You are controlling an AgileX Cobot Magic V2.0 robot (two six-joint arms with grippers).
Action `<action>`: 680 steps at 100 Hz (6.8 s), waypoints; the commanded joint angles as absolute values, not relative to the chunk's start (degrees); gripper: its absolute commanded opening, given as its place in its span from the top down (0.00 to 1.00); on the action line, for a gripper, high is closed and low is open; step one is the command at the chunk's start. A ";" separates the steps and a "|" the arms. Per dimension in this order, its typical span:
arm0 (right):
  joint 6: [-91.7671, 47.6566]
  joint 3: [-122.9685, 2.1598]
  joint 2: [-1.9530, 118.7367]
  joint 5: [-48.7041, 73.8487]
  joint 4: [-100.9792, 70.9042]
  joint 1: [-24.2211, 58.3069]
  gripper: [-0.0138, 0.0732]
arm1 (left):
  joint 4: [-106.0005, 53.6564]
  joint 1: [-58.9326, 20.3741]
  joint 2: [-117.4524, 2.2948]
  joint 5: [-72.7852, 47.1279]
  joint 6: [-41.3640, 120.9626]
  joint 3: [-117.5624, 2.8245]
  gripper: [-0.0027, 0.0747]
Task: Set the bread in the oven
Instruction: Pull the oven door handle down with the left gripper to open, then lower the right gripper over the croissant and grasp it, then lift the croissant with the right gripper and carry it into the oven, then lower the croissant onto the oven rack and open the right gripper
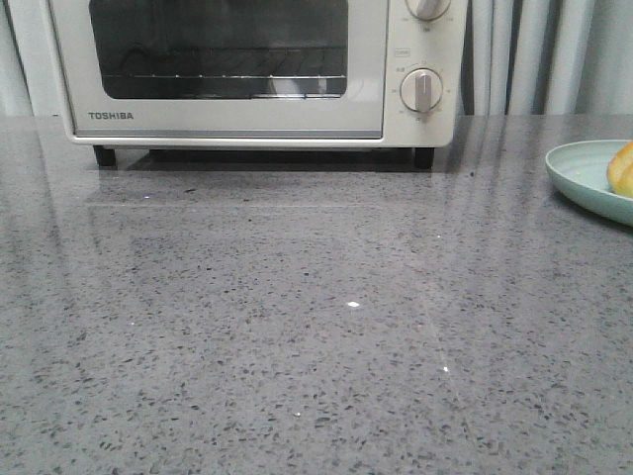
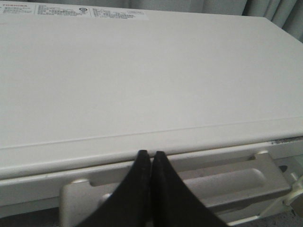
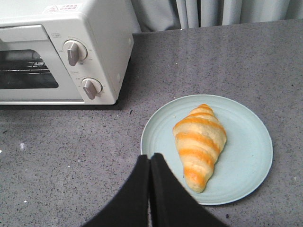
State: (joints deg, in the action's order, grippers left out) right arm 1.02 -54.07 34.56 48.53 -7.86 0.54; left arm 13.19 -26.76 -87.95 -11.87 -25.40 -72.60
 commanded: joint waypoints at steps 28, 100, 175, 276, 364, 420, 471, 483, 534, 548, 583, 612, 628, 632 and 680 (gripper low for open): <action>0.67 -55.93 35.34 46.19 -7.56 0.47 0.92 | 6.14 -37.68 -77.16 -8.36 -26.27 -55.11 0.99; 0.67 -55.93 46.79 53.20 -5.43 0.47 0.85 | 24.22 -44.32 -24.59 -33.10 -33.83 -48.55 0.99; 0.67 -60.65 72.18 37.53 2.28 0.47 0.36 | 31.63 -14.19 -14.89 -38.09 -23.80 -48.55 0.99; 0.67 -66.04 87.39 39.80 3.27 0.47 0.92 | 29.80 -12.80 -14.63 -38.17 -22.49 -49.05 0.99; -5.34 -70.12 60.65 52.29 2.20 34.69 0.92 | 30.55 -6.52 -12.39 -43.10 -17.39 -55.34 0.99; -6.98 -93.53 84.47 52.51 3.36 43.47 0.92 | 30.55 -6.52 -12.39 -43.62 -17.39 -55.23 0.99; -9.80 -107.55 99.92 51.16 7.79 43.47 0.92 | 30.55 -6.52 -12.39 -44.52 -17.39 -55.09 0.99; -9.80 -109.70 102.36 49.74 10.79 43.47 0.92 | 30.55 -6.52 -12.39 -44.58 -17.39 -55.09 0.99; -9.80 -111.37 109.31 41.67 23.18 43.25 0.92 | 30.55 -6.52 -12.39 -46.29 -16.65 -55.09 0.99; -9.80 -111.37 109.76 39.41 24.99 43.25 0.92 | 30.55 -6.52 -12.39 -46.57 -16.65 -55.09 0.99; -9.80 -111.37 110.32 36.66 27.51 42.23 0.92 | 30.55 -6.52 -12.39 -47.00 -16.65 -55.09 0.99; -9.80 -111.37 110.32 36.49 28.73 42.10 0.80 | 30.55 -6.52 -12.39 -47.06 -16.57 -55.09 0.99; -9.80 -111.37 110.32 36.38 28.73 42.10 0.44 | 30.55 -6.52 -12.39 -47.16 -16.57 -55.09 0.99; -9.80 -111.37 110.32 36.36 28.73 42.10 0.40 | 30.55 -6.52 -12.39 -47.13 -16.57 -55.09 0.99; -9.80 -111.37 109.72 38.05 28.73 43.51 0.38 | 31.14 -6.52 -10.32 -48.40 -16.57 -55.09 0.99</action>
State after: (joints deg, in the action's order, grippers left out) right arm -9.48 -109.26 113.40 40.09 27.01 42.85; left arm 30.04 -6.69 -10.45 -51.96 -16.59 -54.16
